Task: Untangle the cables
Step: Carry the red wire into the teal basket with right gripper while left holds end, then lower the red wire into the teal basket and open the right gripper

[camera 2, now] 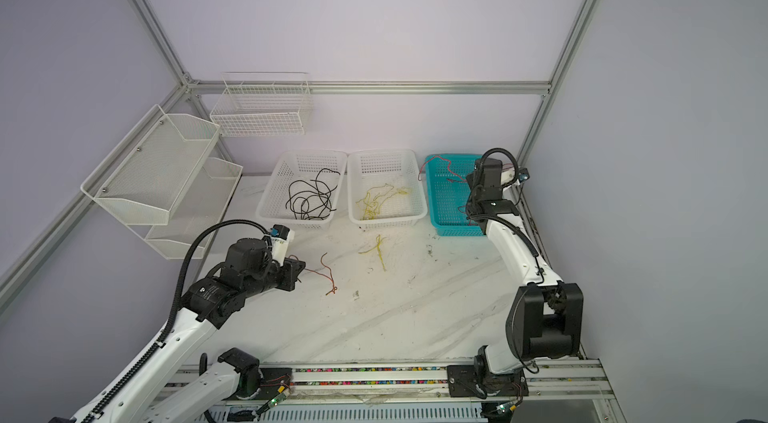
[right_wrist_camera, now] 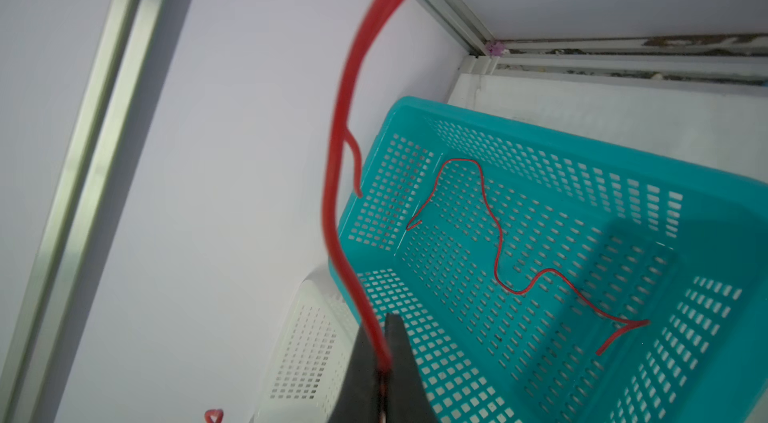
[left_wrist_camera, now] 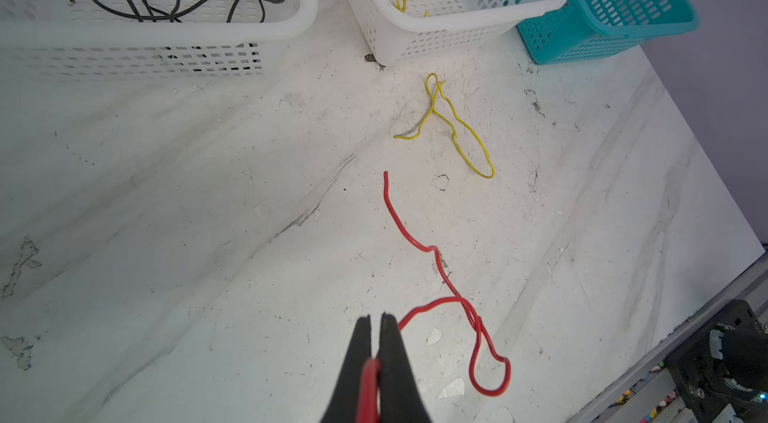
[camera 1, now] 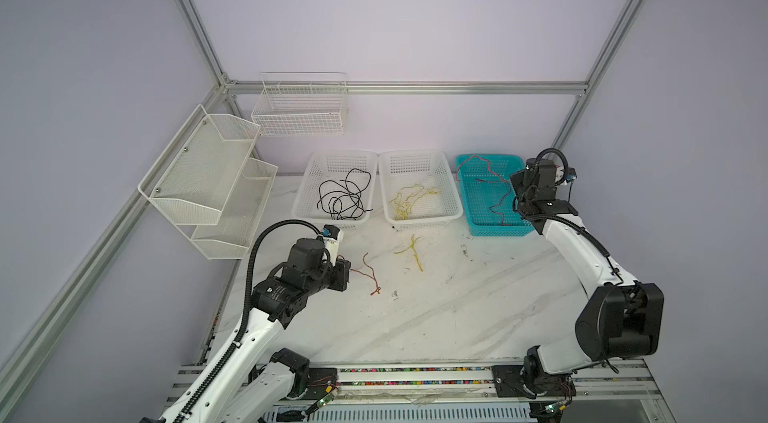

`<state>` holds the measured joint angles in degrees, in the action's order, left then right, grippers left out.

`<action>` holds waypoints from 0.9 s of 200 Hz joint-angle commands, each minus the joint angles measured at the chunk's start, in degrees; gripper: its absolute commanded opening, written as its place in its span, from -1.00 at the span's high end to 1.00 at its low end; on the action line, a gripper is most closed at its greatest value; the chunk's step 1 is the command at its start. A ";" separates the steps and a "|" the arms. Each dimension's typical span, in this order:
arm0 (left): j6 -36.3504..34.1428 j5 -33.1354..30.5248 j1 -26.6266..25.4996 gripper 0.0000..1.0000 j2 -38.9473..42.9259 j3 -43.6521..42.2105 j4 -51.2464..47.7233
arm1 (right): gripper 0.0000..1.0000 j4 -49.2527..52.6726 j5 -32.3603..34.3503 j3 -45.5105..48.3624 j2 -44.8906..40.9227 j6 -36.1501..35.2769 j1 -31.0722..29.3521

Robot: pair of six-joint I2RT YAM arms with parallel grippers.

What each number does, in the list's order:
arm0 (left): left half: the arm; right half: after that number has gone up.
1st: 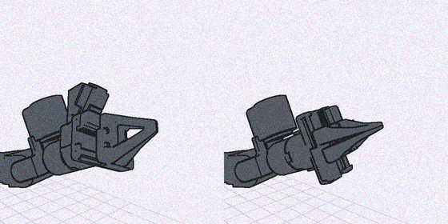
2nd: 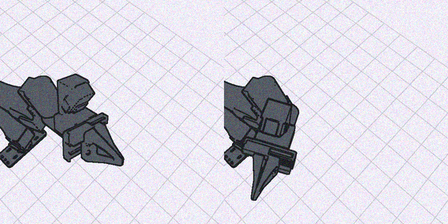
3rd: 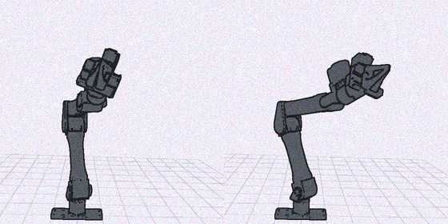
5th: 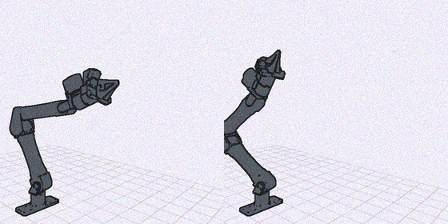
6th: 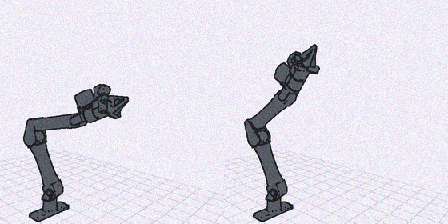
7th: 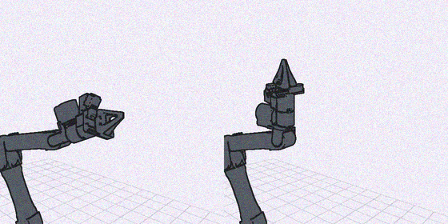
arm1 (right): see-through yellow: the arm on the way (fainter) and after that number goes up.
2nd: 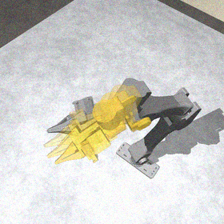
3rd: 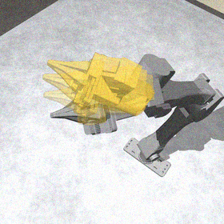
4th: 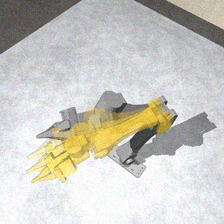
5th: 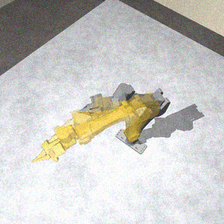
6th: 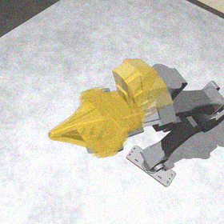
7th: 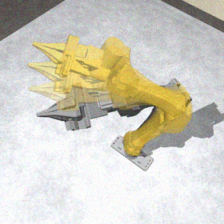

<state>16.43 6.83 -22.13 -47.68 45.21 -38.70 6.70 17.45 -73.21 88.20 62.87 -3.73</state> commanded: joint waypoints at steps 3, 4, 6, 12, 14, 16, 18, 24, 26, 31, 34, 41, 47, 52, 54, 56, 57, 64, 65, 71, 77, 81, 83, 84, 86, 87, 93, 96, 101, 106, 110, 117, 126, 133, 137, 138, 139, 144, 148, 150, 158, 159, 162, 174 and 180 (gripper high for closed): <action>-1.57 0.90 0.34 1.00 0.27 -0.74 1.88 | 1.00 -0.58 3.80 0.32 1.38 8.44 1.56; -1.62 0.90 0.34 1.00 0.29 -0.74 1.88 | 1.00 -0.69 3.85 0.38 1.41 8.51 1.63; -1.65 0.90 0.33 1.00 0.24 -0.74 1.87 | 1.00 -0.85 3.89 0.58 1.55 8.81 1.73; -1.66 0.90 0.33 1.00 0.29 -0.78 1.87 | 1.00 -0.73 4.18 0.86 1.91 9.95 2.02; -1.66 0.90 0.33 1.00 0.28 -0.84 1.87 | 1.00 -0.72 4.35 0.98 2.02 10.29 2.05; -1.66 0.90 0.33 1.00 0.28 -0.83 1.87 | 1.00 -0.66 4.56 1.08 2.12 10.66 2.05; -1.66 0.95 0.36 1.00 0.23 -0.83 1.87 | 1.00 -0.68 4.82 1.12 2.21 10.86 2.12; -1.66 0.98 0.37 1.00 0.23 -0.85 1.87 | 1.00 -0.69 5.53 1.46 2.47 11.44 2.14; -1.66 0.99 0.34 1.00 0.22 -0.88 1.87 | 1.00 -0.65 5.76 1.48 2.67 11.65 2.14; -1.66 0.99 0.33 1.00 0.24 -0.89 1.87 | 1.00 -0.60 6.20 1.60 2.99 12.19 2.14; -1.66 1.06 0.40 1.00 0.17 -0.89 1.87 | 1.00 -0.54 6.47 1.69 3.21 12.47 2.14; -1.67 1.16 0.38 1.00 0.18 -0.84 1.87 | 1.00 -0.37 6.80 1.70 4.15 12.99 2.14; -1.66 1.23 0.34 1.00 0.05 -0.82 1.87 | 1.00 -0.24 6.61 1.48 5.14 13.28 2.14; -1.73 1.33 0.34 1.00 0.09 -0.82 1.87 | 1.00 -0.07 6.34 1.23 6.02 13.42 2.21; -1.74 1.34 0.38 1.00 0.08 -0.82 1.87 | 1.00 0.01 6.23 1.12 6.46 13.46 2.23; -1.75 1.39 0.37 1.00 0.10 -0.83 1.87 | 1.00 0.21 6.20 0.89 6.74 13.54 2.23; -1.75 1.41 0.35 1.00 0.07 -0.83 1.87 | 1.00 0.31 6.19 0.84 6.86 13.57 2.23; -1.75 1.42 0.35 1.00 0.14 -0.83 1.87 | 1.00 1.22 6.19 0.20 8.13 14.05 2.20; -1.75 1.43 0.34 1.00 0.13 -0.87 1.87 | 1.00 1.35 6.15 0.14 8.30 14.09 2.22; -1.75 1.35 0.33 1.00 0.16 -0.83 1.87 | 1.00 1.50 5.79 -0.29 9.34 14.29 2.19; -1.75 1.42 0.33 1.00 0.14 -0.88 1.87 | 1.00 1.73 5.47 -0.63 10.25 14.62 2.22; -1.75 1.41 0.33 1.00 0.13 -0.86 1.87 | 1.00 1.83 5.19 -0.74 10.75 14.79 2.22; -1.75 1.43 0.33 1.00 0.15 -0.83 1.87 | 1.00 1.96 5.04 -0.82 11.04 14.95 2.23; -1.75 1.43 0.33 1.00 0.14 -0.83 1.87 | 1.00 1.98 4.91 -0.94 11.17 14.97 2.23; -1.75 1.36 0.33 1.00 0.16 -0.85 1.87 | 1.00 2.04 4.82 -1.03 11.48 15.04 2.21; -1.75 1.35 0.38 1.00 0.14 -0.84 1.87 | 1.00 2.02 4.71 -1.04 11.60 15.06 2.22; -1.75 1.51 0.36 1.00 0.06 -0.85 1.87 | 1.00 2.57 4.21 -1.57 12.41 15.64 2.20; -1.76 1.47 0.35 1.00 0.06 -0.88 1.88 | 1.00 2.92 4.11 -1.77 12.77 15.90 2.19; -1.75 1.50 0.38 1.00 0.09 -0.85 1.87 | 1.00 3.35 4.08 -2.08 13.30 16.38 2.19; -1.75 1.47 0.34 1.00 0.12 -0.91 1.89 | 1.00 3.49 4.08 -2.30 13.75 16.55 2.22; -1.75 1.51 0.33 1.00 0.05 -0.89 1.87 | 1.00 3.34 4.00 -2.37 14.08 16.62 2.22; -1.75 1.59 0.34 1.00 -0.04 -0.89 1.87 | 1.00 3.34 3.86 -2.55 14.58 17.07 2.23; -1.75 1.69 0.35 1.00 0.00 -0.85 1.87 | 1.00 3.23 3.57 -2.78 15.18 17.29 2.23; -1.75 1.62 0.34 1.00 0.03 -0.86 1.92 | 1.00 3.08 3.27 -3.04 15.62 17.37 2.23; -1.75 1.69 0.36 1.00 -0.01 -0.93 1.94 | 1.00 2.94 3.02 -3.17 15.82 17.30 2.23; -1.79 1.69 0.34 1.00 -0.03 -0.92 1.95 | 1.00 2.91 2.98 -3.17 15.93 17.29 2.23; -1.77 1.69 0.34 1.00 -0.03 -0.92 1.95 | 1.00 2.90 2.91 -3.21 15.94 17.29 2.23; -1.75 1.74 0.33 1.00 -0.08 -0.99 1.96 | 1.00 2.95 2.73 -3.41 16.35 17.38 2.23; -1.75 1.74 0.33 1.00 -0.11 -1.00 1.96 | 1.00 2.93 2.68 -3.51 16.57 17.40 2.22; -1.79 1.82 0.33 1.00 -0.15 -1.00 1.96 | 1.00 2.89 2.67 -3.56 16.67 17.38 2.23; -1.83 1.86 0.34 1.00 -0.27 -1.00 2.05 | 1.00 3.02 2.59 -3.91 17.31 17.49 2.23; -1.83 1.91 0.34 1.00 -0.29 -0.96 2.05 | 1.00 3.08 2.59 -4.02 17.42 17.52 2.23; -1.84 1.93 0.33 1.00 -0.28 -1.00 2.05 | 1.00 3.39 2.64 -4.23 17.65 17.68 2.23; -1.84 2.04 0.34 1.00 -0.38 -1.00 1.98 | 1.00 4.14 2.92 -4.69 18.08 17.90 2.23; -1.86 2.05 0.38 1.00 -0.39 -0.97 1.97 | 1.00 4.35 3.22 -4.68 17.91 18.10 2.21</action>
<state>15.42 7.64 -22.13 -48.07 45.21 -38.63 8.88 20.14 -76.36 105.06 78.37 -1.58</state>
